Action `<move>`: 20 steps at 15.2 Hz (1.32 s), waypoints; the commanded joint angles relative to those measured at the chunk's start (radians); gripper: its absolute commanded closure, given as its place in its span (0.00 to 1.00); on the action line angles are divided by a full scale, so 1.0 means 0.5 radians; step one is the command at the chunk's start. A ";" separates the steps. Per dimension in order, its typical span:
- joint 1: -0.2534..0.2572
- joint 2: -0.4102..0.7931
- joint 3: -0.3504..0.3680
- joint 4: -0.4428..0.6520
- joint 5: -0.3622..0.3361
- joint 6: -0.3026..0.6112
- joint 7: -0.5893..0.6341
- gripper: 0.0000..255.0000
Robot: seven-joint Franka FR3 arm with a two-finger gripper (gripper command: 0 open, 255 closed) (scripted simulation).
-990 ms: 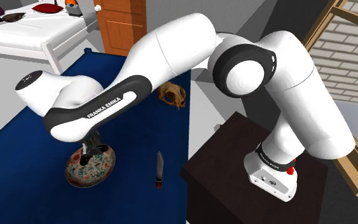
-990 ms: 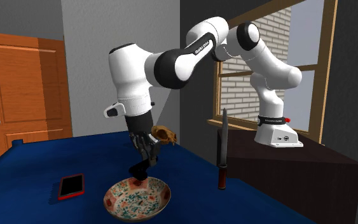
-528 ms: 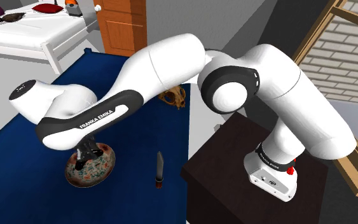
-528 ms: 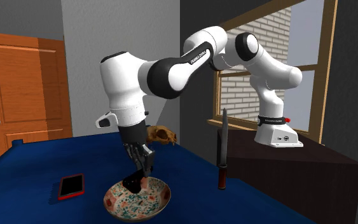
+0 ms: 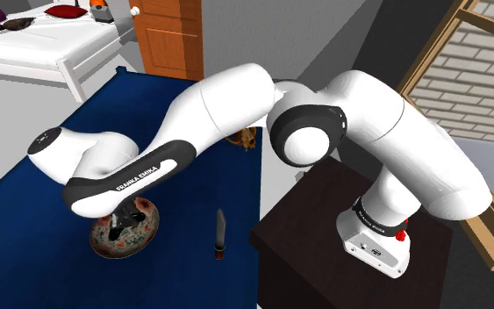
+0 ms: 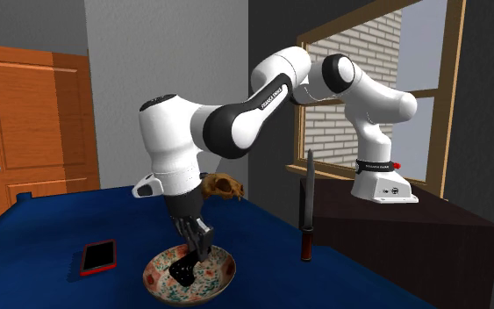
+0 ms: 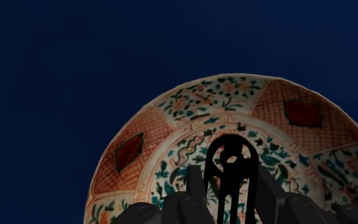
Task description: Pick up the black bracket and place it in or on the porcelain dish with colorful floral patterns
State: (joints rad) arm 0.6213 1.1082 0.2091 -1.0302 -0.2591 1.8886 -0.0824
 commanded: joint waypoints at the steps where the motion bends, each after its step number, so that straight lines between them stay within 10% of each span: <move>1: 0.008 0.035 -0.003 0.019 -0.002 0.016 0.005 1.00; 8: 0.008 0.035 -0.003 0.020 -0.002 0.016 0.005 1.00; 9: 0.008 0.035 -0.003 0.020 -0.002 0.016 0.005 0.00; 20: 0.031 -0.013 0.009 0.192 0.017 -0.201 -0.016 0.00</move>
State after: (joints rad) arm 0.6371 1.1066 0.2130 -0.9305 -0.2512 1.7905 -0.0909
